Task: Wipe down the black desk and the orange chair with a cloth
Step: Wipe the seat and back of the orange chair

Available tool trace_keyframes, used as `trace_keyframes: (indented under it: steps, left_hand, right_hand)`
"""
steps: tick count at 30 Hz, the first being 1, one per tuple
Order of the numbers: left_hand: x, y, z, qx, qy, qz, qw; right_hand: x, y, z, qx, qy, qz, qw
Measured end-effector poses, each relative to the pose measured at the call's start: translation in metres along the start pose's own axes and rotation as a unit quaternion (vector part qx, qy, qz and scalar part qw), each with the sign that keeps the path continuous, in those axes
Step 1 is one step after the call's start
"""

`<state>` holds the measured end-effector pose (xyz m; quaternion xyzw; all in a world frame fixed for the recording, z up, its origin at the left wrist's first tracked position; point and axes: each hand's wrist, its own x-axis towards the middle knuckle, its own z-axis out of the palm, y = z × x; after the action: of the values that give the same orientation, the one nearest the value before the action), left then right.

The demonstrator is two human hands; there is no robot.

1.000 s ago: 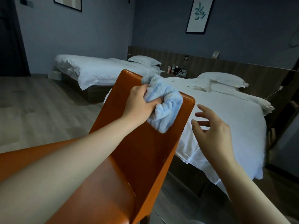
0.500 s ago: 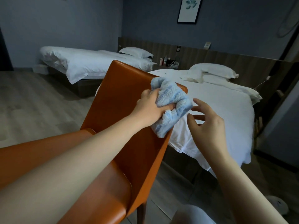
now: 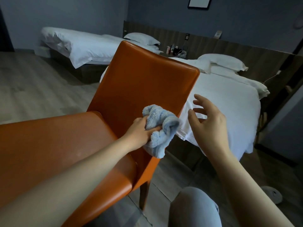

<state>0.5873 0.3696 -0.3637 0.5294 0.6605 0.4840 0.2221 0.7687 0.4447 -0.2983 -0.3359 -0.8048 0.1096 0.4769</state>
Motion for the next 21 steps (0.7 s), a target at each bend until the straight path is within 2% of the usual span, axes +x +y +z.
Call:
trace_keyframes:
  steps: [7,16,19,21]
  left_hand:
    - [-0.046,-0.055,0.003,-0.044,-0.043,-0.133,0.989]
    - [-0.05,-0.065,-0.014,0.192,-0.063,-0.103,0.974]
    - [-0.062,-0.063,-0.022,0.215,-0.067,-0.11,0.968]
    - [-0.07,-0.057,-0.03,0.191,-0.084,-0.113,0.972]
  right_hand:
    - [-0.017,-0.008,0.006,0.026,-0.017,-0.007,1.0]
    - [-0.035,-0.016,0.017,0.005,-0.035,-0.038,0.999]
    - [-0.044,-0.026,0.019,0.026,-0.053,-0.069,0.996]
    - [-0.049,-0.031,0.023,0.042,-0.066,-0.081,0.994]
